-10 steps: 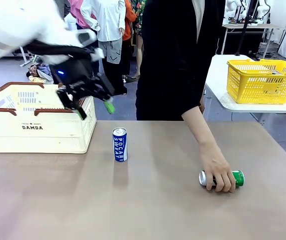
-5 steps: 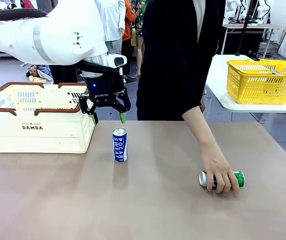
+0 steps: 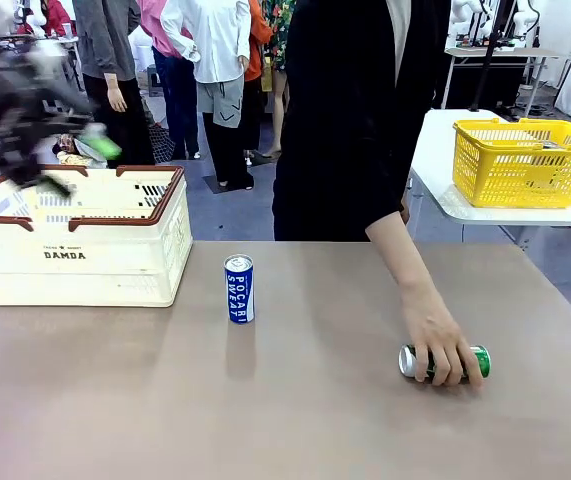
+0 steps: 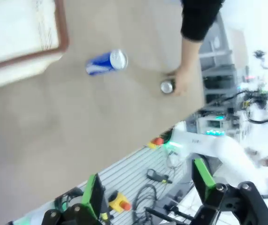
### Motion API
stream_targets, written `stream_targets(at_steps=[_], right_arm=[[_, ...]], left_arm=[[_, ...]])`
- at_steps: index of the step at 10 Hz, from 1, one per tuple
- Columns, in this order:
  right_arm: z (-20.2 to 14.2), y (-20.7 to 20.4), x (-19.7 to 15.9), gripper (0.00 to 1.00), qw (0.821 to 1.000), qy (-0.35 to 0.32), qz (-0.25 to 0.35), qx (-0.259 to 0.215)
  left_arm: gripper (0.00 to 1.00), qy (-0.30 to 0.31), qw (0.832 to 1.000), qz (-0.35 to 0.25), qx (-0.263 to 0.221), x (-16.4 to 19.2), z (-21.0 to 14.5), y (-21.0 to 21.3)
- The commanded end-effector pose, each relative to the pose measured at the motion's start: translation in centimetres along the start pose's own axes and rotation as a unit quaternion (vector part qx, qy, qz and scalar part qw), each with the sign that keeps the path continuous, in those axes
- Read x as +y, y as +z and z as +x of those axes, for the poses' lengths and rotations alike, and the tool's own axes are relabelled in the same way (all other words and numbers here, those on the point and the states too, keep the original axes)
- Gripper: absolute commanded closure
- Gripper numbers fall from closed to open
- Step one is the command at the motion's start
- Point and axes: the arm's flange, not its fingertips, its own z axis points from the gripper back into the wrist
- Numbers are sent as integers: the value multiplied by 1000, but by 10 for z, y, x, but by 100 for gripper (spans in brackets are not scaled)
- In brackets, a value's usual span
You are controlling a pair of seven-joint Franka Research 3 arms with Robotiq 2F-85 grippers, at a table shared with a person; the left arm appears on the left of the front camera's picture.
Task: Place the drinks into the Shopping basket.
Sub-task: Pick up one drink and place it into the Shopping basket.
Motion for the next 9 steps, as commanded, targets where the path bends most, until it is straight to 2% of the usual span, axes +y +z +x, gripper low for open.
stream_targets(at_steps=[1,3,4,6,8,9], right_arm=[[1,-1,2,0,1000,13,13,-4],[1,-1,2,0,1000,13,13,-4],[1,-1,2,0,1000,13,13,-4],[1,-1,2,0,1000,13,13,-4],[1,-1,2,0,1000,13,13,-4],[1,-1,2,0,1000,13,13,-4]], left_arm=[[0,33,999,-35,-18,62,-19,6],[0,29,998,-53,-14,76,-24,3],[0,19,999,-40,-5,65,-18,-7],[0,-26,998,12,53,15,14,-56],[0,-53,988,101,101,-53,56,-136],[0,-54,980,156,107,-77,72,-172]])
